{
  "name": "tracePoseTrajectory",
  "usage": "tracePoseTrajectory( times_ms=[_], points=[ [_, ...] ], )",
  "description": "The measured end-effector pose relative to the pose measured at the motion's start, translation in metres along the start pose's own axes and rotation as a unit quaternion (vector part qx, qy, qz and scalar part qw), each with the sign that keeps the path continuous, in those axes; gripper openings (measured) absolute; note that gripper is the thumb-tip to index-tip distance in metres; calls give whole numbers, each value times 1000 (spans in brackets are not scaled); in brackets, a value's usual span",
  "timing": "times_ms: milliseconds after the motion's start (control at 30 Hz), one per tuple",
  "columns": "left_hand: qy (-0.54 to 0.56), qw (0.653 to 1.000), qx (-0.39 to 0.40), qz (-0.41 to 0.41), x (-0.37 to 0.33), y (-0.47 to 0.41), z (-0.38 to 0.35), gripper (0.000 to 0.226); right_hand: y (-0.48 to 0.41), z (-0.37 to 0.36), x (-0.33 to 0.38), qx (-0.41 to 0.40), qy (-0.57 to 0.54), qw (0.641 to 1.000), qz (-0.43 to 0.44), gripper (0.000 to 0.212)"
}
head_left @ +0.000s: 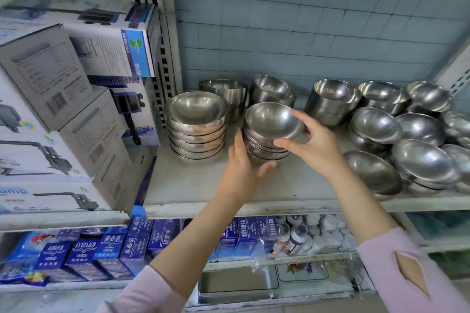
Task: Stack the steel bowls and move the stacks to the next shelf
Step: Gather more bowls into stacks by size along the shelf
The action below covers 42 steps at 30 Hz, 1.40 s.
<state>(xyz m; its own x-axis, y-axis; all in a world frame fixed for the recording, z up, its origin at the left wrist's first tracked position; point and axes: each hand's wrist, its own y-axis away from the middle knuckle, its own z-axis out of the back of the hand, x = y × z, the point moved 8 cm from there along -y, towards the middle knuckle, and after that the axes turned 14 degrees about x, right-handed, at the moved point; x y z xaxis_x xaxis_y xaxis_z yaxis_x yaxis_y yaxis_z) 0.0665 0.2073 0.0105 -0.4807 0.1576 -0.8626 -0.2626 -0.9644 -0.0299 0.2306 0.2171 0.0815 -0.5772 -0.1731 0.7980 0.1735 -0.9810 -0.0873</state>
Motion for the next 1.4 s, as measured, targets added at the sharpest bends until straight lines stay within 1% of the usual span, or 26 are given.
tracePoseTrajectory(
  times_ms=[33, 100, 167, 233, 267, 300, 400, 467, 567, 633, 700, 800, 900, 967, 1033, 1100, 1133, 1200, 1333, 1400],
  points=[
    [3, 1000, -13, 5, -1, -2, 2, 109, 0, 0, -1, 5, -11, 1000, -3, 84],
    [-13, 1000, -24, 16, -1, -7, 2, 107, -2, -1, -5, 26, -37, 999, -12, 100],
    [-26, 999, -25, 23, 0, -10, 1, 106, -2, -3, -5, 62, -38, 997, -24, 114],
    [-18, 999, -32, 19, 2, -11, 0, 106, 2, 0, -2, 90, -23, 995, -34, 119],
    [-13, 999, -37, 15, 3, -12, 0, 106, 8, 7, -3, 87, -9, 995, -45, 117],
    [-7, 999, -40, 11, 5, -13, 0, 106, 18, 17, -8, 73, 9, 995, -62, 111],
    [28, 998, -55, -20, 8, -13, 2, 104, 64, 51, -34, 8, 71, 990, -125, 83],
    [55, 996, -60, -35, 7, -14, 3, 102, 97, 64, -52, -25, 64, 987, -143, 70],
    [69, 994, -65, -47, 8, -15, 3, 101, 122, 67, -76, -24, 65, 985, -157, 50],
    [65, 994, -73, -47, 10, -15, 3, 103, 125, 65, -89, -22, 93, 981, -166, 40],
    [57, 995, -75, -46, 12, -14, 2, 103, 123, 65, -96, -44, 119, 979, -160, 32],
    [61, 995, -61, -52, 14, -14, -1, 105, 120, 67, -90, -87, 108, 981, -139, 22],
    [96, 993, -40, -56, 15, -15, -3, 105, 114, 77, -64, -152, 69, 983, -79, 25],
    [113, 991, -32, -57, 15, -14, -2, 103, 101, 83, -34, -170, 60, 983, -22, 25],
    [122, 990, -30, -63, 13, -13, -2, 99, 80, 84, 2, -176, 77, 980, 55, 22],
    [129, 989, -29, -66, 13, -13, -2, 95, 56, 74, 35, -163, 108, 972, 129, 18],
    [131, 989, -28, -66, 14, -13, -3, 94, 44, 65, 48, -150, 136, 966, 159, 21],
    [128, 989, -26, -64, 15, -13, -3, 94, 23, 43, 61, -113, 181, 957, 197, 21],
    [125, 990, -23, -62, 15, -12, -3, 92, 8, 15, 45, -59, 194, 960, 195, 17],
    [125, 990, -27, -61, 14, -12, -1, 91, 7, 12, 40, -33, 175, 963, 200, 21]
  ],
)
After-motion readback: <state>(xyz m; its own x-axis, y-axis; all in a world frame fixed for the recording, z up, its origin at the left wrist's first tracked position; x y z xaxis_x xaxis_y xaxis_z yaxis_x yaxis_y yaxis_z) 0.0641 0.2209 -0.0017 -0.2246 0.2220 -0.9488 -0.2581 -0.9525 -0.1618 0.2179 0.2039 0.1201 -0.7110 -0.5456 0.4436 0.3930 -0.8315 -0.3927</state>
